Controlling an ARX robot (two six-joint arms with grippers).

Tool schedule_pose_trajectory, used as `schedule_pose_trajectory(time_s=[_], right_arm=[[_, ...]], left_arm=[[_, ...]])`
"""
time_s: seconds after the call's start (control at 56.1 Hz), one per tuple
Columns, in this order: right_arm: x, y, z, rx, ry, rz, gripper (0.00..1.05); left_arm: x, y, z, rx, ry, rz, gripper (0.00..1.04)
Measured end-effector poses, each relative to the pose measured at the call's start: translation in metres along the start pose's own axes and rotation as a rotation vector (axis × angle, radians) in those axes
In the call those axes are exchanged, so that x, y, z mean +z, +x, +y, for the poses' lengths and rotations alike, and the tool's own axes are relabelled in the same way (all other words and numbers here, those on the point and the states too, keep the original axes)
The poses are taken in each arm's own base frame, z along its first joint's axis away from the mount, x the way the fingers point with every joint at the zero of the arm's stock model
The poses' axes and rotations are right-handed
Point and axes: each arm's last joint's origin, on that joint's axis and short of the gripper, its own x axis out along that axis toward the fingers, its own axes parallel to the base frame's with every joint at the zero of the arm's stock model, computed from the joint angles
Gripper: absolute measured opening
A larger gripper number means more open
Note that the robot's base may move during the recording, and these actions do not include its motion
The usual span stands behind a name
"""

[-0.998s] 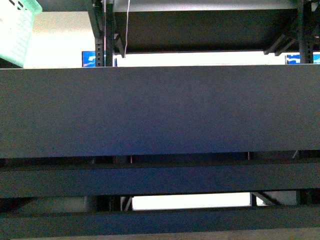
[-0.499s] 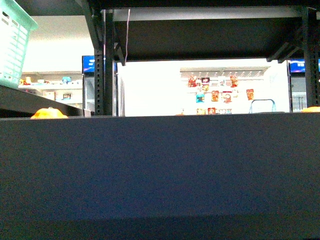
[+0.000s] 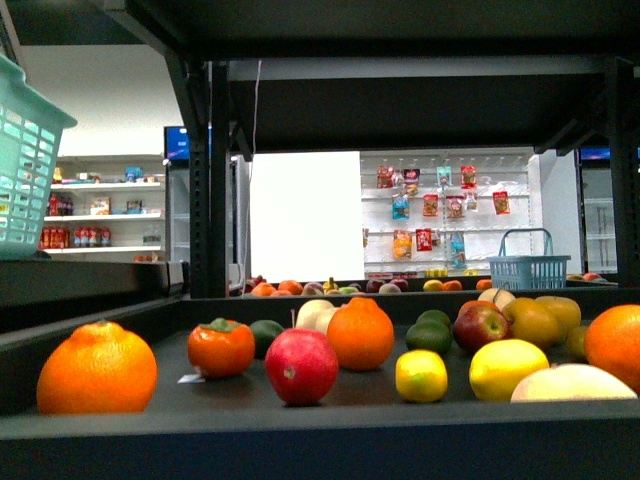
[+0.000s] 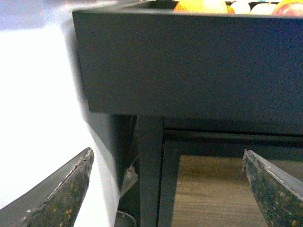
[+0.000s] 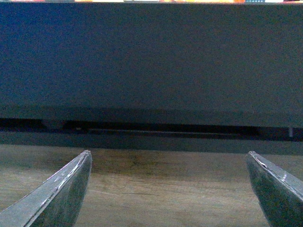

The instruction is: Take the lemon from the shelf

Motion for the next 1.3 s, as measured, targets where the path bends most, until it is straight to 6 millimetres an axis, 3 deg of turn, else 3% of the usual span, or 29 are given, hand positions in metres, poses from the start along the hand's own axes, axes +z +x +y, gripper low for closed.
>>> schedule_pose_trajectory(time_s=[1.302], right_arm=[[0.0, 0.0, 0.0, 0.0, 0.001, 0.0, 0.97]], left_arm=[[0.0, 0.0, 0.0, 0.0, 0.0, 0.0, 0.97]])
